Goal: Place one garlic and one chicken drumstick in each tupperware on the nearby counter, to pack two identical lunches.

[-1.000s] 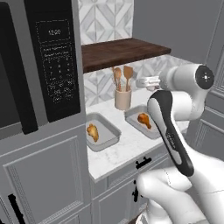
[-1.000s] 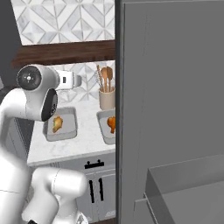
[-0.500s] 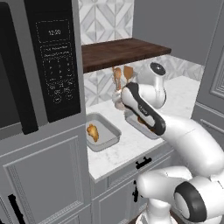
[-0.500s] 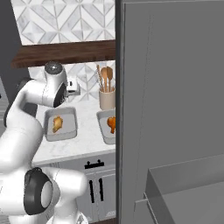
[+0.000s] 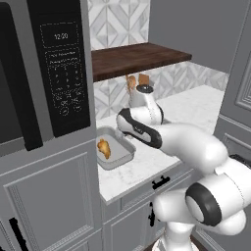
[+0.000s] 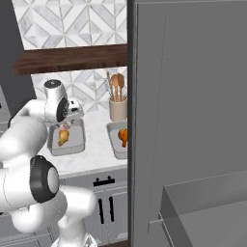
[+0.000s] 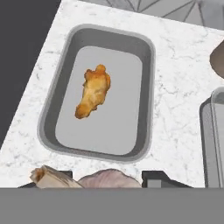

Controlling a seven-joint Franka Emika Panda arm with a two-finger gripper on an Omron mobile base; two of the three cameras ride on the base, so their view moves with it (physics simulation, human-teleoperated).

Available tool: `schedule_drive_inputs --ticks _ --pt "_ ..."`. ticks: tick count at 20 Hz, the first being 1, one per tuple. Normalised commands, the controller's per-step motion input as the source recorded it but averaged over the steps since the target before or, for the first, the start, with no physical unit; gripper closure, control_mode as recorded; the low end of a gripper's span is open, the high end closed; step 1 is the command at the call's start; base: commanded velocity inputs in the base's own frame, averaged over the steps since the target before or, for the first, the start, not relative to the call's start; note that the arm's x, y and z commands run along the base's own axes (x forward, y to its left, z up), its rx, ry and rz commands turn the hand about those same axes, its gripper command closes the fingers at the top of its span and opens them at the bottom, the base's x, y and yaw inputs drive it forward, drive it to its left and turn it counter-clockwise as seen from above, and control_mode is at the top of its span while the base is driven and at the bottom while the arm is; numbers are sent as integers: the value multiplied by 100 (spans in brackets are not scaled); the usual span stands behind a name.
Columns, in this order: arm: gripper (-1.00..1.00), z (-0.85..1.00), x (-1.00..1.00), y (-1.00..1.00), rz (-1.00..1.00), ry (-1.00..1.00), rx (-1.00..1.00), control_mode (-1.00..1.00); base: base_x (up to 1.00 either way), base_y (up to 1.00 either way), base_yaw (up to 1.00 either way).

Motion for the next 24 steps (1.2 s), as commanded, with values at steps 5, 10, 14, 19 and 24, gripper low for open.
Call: schedule_drive_inputs --ticks 5,10,14,19,24 --pt "100 -78 37 17 1 -2 -9 -100 0 0 0" --pt "-100 -65 81 34 0 -3 0 -100 0 0 0" --pt "-100 -17 48 15 0 -2 0 -100 0 0 0" --pt "-100 77 22 0 -6 10 4 -100 0 0 0" --pt "-100 88 31 0 -7 13 0 -100 0 0 0"
